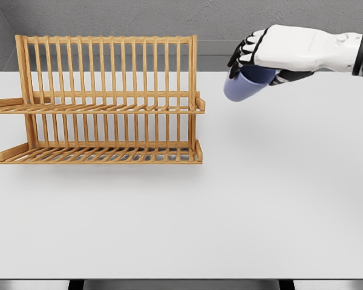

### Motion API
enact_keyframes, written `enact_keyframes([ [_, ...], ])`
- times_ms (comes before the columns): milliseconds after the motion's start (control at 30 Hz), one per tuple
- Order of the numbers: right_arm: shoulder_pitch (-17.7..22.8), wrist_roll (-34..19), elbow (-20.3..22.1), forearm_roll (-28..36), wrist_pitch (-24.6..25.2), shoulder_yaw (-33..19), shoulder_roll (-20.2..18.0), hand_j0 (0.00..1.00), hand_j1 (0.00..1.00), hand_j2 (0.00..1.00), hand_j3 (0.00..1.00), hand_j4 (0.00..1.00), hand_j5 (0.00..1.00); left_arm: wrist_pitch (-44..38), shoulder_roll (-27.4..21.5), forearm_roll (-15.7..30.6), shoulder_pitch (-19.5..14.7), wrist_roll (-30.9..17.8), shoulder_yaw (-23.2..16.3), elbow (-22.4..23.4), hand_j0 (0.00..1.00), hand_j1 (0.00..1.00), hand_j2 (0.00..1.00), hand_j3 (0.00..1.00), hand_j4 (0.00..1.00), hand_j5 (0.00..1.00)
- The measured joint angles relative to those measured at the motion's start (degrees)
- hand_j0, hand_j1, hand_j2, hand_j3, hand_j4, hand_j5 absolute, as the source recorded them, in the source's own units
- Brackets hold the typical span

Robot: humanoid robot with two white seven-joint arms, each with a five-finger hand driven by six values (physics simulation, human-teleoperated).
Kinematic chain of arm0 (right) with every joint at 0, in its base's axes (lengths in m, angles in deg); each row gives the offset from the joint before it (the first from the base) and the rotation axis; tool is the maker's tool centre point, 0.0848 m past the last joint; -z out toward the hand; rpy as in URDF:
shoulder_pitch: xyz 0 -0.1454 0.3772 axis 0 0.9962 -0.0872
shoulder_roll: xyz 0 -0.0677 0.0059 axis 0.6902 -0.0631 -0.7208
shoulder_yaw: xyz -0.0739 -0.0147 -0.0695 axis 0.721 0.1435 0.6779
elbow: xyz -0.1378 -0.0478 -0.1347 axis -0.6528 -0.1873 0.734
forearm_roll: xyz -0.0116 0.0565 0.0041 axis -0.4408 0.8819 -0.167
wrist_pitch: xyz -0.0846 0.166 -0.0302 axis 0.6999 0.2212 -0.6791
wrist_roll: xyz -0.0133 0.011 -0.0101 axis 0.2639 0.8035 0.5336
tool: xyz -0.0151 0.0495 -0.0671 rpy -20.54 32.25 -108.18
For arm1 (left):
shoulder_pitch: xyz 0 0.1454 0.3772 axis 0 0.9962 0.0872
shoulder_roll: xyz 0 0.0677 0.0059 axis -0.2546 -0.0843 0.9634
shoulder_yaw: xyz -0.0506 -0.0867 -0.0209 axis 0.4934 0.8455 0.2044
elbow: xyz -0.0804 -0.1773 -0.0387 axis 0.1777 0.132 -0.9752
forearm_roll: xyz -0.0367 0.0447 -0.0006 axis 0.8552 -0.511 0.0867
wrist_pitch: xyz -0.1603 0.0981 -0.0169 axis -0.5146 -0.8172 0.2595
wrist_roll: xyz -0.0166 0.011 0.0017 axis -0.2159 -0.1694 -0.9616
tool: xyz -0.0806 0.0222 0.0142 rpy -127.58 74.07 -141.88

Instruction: Right arm put cup on second shelf

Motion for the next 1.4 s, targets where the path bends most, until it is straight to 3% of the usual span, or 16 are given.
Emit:
enact_keyframes([
  [667, -3.6, 0.0, 6.7, 0.2, 0.1, 0.5, 4.1, 0.64, 0.64, 0.64, 0.64, 0.64, 0.64, 0.0, 0.0, 0.0, 0.0, 0.0, 0.0, 0.0, 1.00, 1.00, 1.00, 1.00, 1.00, 1.00],
  [1267, -5.4, 0.3, 7.3, 0.1, 0.2, 6.9, 6.8, 0.66, 0.66, 0.66, 0.66, 0.66, 0.66, 0.0, 0.0, 0.0, 0.0, 0.0, 0.0, 0.0, 1.00, 1.00, 1.00, 1.00, 1.00, 1.00],
  [1300, -5.4, 0.3, 7.3, 0.0, 0.2, 7.2, 6.9, 0.67, 0.67, 0.67, 0.67, 0.67, 0.67, 0.0, 0.0, 0.0, 0.0, 0.0, 0.0, 0.0, 1.00, 1.00, 1.00, 1.00, 1.00, 1.00],
  [1333, -5.5, 0.3, 7.3, -0.1, 0.2, 7.4, 7.1, 1.00, 1.00, 1.00, 1.00, 1.00, 1.00, 0.0, 0.0, 0.0, 0.0, 0.0, 0.0, 0.0, 1.00, 1.00, 1.00, 1.00, 1.00, 1.00],
  [1400, -5.5, 0.3, 7.3, -0.1, 0.2, 7.7, 7.3, 1.00, 1.00, 1.00, 1.00, 1.00, 1.00, 0.0, 0.0, 0.0, 0.0, 0.0, 0.0, 0.0, 1.00, 1.00, 1.00, 1.00, 1.00, 1.00],
])
